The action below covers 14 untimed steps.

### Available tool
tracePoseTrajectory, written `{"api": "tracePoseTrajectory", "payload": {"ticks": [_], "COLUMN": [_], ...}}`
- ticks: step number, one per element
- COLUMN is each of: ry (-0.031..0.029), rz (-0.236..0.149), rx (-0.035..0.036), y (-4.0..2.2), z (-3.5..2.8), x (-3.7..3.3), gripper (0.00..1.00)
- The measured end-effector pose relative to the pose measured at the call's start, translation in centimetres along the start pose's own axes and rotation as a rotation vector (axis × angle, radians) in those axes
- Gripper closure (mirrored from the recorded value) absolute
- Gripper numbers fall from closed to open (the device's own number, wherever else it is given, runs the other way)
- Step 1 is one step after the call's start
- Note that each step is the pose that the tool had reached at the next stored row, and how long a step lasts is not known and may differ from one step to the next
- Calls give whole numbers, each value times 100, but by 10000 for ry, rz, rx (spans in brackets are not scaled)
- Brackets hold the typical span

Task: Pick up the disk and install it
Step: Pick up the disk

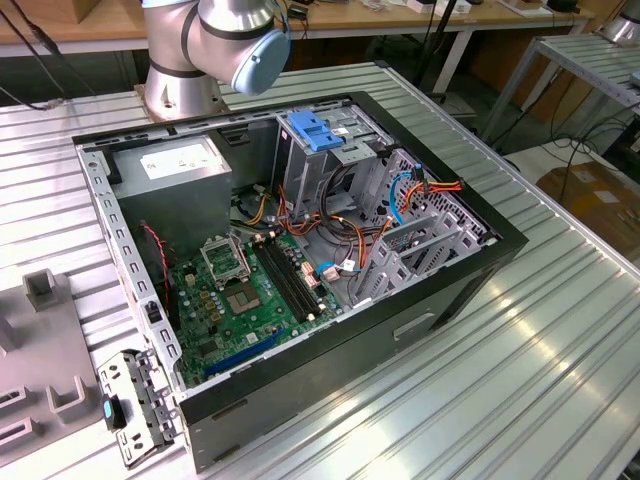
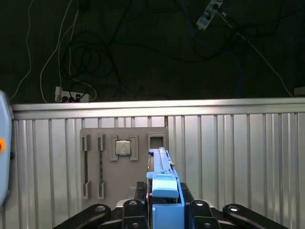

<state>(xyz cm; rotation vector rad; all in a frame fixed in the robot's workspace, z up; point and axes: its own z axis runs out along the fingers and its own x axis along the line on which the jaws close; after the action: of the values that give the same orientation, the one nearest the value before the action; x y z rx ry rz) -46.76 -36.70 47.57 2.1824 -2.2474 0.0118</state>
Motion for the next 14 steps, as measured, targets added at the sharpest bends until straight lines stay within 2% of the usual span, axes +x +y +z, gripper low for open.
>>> {"api": "tracePoseTrajectory", "payload": {"ticks": [14], "ry": [1], "rz": [0], "rx": [-10], "y": [0], "z": [-260], "x": [3], "gripper": [63]}}
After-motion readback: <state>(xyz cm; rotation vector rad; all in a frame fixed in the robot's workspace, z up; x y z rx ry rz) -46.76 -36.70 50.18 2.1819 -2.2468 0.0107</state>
